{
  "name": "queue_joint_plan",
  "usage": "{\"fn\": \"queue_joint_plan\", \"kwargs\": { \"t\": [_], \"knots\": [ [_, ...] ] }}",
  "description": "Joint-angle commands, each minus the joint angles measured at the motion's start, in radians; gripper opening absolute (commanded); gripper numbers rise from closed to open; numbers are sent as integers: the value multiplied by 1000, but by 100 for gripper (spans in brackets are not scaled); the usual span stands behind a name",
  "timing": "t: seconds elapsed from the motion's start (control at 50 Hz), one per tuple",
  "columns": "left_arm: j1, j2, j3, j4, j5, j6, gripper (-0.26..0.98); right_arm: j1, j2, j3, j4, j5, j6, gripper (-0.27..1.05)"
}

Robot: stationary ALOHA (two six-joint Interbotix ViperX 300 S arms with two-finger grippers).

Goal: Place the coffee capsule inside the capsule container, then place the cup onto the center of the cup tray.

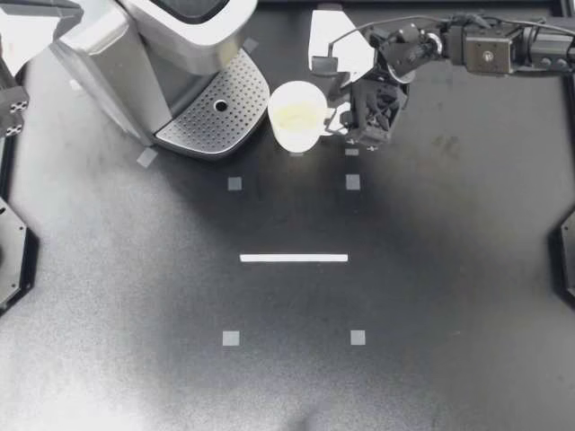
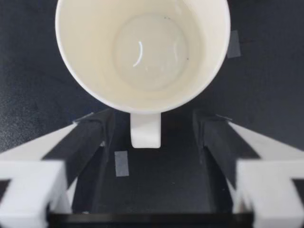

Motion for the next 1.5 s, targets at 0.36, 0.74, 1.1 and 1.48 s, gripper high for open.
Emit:
{"fn": "queue_joint_plan", "kwargs": {
  "t": [0.36,0.74,1.1,1.48],
  "knots": [
    [-2,-5,-12,12,-8,-2,11,11,-3,-23,2,2,0,36],
    [-2,-6,-12,14,-8,-2,11,11,-46,-14,6,11,5,-1],
    [-2,-21,5,41,-29,-25,11,26,-117,-57,38,0,5,-1],
    [-2,-58,37,63,-46,-60,11,44,18,-233,41,21,5,-1]
  ]
}}
